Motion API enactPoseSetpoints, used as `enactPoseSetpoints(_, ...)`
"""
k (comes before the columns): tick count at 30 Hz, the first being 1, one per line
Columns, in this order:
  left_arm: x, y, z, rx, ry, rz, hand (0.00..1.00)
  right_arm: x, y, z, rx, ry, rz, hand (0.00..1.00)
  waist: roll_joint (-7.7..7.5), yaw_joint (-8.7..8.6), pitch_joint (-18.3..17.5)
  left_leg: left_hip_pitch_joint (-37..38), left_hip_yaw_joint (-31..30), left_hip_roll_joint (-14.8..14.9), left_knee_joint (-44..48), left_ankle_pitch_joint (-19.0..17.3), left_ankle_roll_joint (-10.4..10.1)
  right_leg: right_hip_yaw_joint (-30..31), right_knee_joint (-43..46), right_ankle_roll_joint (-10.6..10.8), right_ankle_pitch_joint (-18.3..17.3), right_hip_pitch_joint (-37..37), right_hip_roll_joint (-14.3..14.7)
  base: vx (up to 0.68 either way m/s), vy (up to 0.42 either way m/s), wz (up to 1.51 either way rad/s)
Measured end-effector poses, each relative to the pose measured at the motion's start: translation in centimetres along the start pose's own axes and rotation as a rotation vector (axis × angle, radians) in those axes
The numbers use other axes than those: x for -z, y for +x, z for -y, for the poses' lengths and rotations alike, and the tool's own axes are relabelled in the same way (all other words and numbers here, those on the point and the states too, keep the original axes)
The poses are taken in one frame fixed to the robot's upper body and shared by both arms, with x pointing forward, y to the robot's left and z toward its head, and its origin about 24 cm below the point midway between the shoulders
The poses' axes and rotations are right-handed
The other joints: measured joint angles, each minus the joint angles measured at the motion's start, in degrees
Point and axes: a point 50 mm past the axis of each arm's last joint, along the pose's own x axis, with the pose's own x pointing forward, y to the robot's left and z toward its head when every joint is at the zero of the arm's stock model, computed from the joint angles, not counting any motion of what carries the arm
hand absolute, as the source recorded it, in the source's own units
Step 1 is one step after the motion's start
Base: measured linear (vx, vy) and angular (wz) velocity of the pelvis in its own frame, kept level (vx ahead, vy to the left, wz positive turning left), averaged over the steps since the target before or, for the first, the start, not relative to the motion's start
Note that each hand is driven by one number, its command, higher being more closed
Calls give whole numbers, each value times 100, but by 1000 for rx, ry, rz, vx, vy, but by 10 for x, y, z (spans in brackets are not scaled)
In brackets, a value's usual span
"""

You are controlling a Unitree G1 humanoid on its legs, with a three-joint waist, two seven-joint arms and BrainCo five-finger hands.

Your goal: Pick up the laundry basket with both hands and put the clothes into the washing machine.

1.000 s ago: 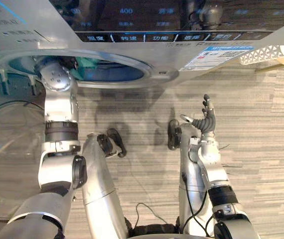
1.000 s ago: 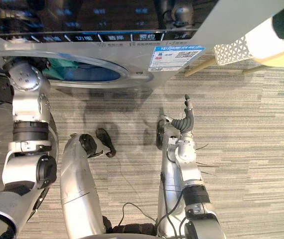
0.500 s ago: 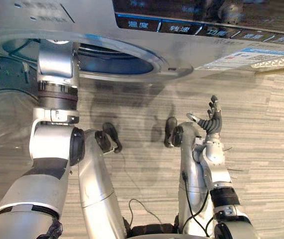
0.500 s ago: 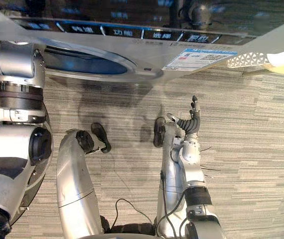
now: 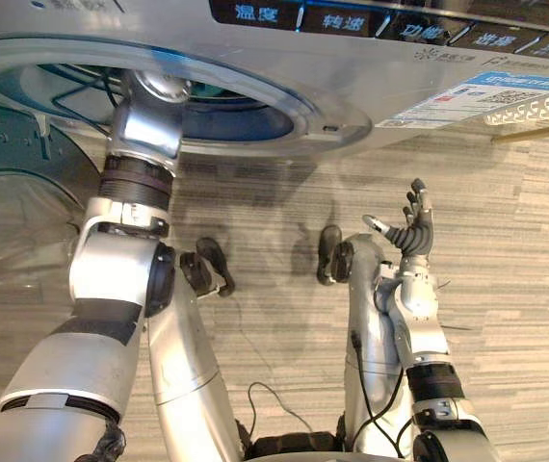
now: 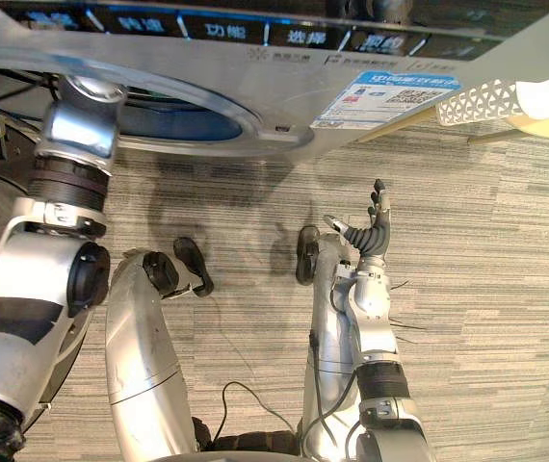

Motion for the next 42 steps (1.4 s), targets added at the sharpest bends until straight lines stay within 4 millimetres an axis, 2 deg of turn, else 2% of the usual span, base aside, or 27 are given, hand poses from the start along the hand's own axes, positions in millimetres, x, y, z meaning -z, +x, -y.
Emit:
enactPoseSetpoints(7,28,-16,2,-19,-51,-74,0,0,-2,-7,-23,3,1,0,0,25,-1,220,-19,-16,-160,17,10,-70,-162,-1,0,275,-23,0,-24,4)
enactPoseSetpoints(10,43,-30,0,-70,-81,-93,0,0,-3,-9,-18,6,-2,0,1,69,-2,382,-9,-59,-317,59,-7,-102,-277,-2,0,442,-44,6,-43,7)
enactPoseSetpoints(13,57,-51,5,-92,-117,-106,0,4,-6,-8,-4,-4,-16,0,5,106,-4,714,12,-109,-515,97,-48,-155,-424,-20,-10,760,-105,19,-42,11)
enactPoseSetpoints(15,69,-71,14,-84,-144,-141,0,11,-12,-4,4,-16,-47,0,13,197,-8,1084,41,-129,-737,133,-77,-194,-614,-29,-15,1120,-128,28,-50,13)
enactPoseSetpoints(18,94,-117,28,-78,-214,-221,0,25,-26,4,17,-38,-107,0,25,253,-24,1889,45,-264,-1370,284,-147,-372,-1133,-60,-17,1982,-230,39,-79,29)
enactPoseSetpoints(19,99,-125,30,-80,-225,-238,0,28,-29,6,21,-44,-118,0,26,273,-32,2023,41,-293,-1494,321,-166,-413,-1236,-66,-14,2125,-230,32,-90,26)
enactPoseSetpoints(21,117,-154,36,-64,-239,-316,0,36,-36,13,33,-65,-165,0,26,406,-39,2508,57,-320,-1940,438,-202,-503,-1606,-139,30,2618,-251,43,-93,18)
enactPoseSetpoints(25,140,-198,49,-10,-235,-449,0,44,-44,19,41,-80,-203,0,31,527,-53,3084,61,-421,-2551,694,-310,-714,-2043,-206,71,3218,-313,72,-86,23)
enactPoseSetpoints(27,156,-238,63,51,-246,-570,0,52,-50,19,22,-87,-249,0,29,551,-70,3682,117,-459,-3037,825,-375,-809,-2452,-271,143,3786,-310,115,-78,10)
enactPoseSetpoints(28,159,-250,67,72,-255,-608,0,56,-54,21,22,-92,-268,0,36,554,-123,3851,149,-491,-3198,868,-376,-815,-2585,-261,169,3930,-311,145,-48,3)
enactPoseSetpoints(30,171,-305,86,167,-313,-778,0,80,-76,28,7,-119,-391,0,59,574,-518,4523,344,-514,-3914,1039,-403,-831,-3221,-227,335,4507,-278,165,-10,-7)
enactPoseSetpoints(31,174,-318,89,187,-338,-819,0,86,-82,30,5,-124,-422,0,72,586,-594,4708,385,-518,-4086,1082,-408,-850,-3386,-214,380,4678,-260,173,6,-10)
enactPoseSetpoints(32,178,-342,96,220,-378,-908,0,98,-98,36,4,-134,-499,0,101,585,-801,5074,448,-542,-4486,1193,-421,-923,-3778,-203,490,5026,-232,140,1,-2)
enactPoseSetpoints(33,181,-355,99,234,-400,-954,0,105,-107,39,7,-137,-542,0,111,578,-948,5213,471,-565,-4698,1258,-432,-953,-3971,-191,542,5165,-221,174,-6,4)
enactPoseSetpoints(37,198,-436,106,346,-408,-1261,0,145,-170,59,9,-187,-825,0,156,526,-1816,6345,776,-698,-6404,1865,-497,-1066,-5460,-119,1033,6130,-90,227,-3,-4)
enactPoseSetpoints(42,207,-477,97,391,-345,-1424,0,162,-195,71,54,-193,-971,0,278,513,-2104,7429,1237,-744,-7649,2285,-588,-792,-6773,-75,1610,6982,201,156,24,-39)
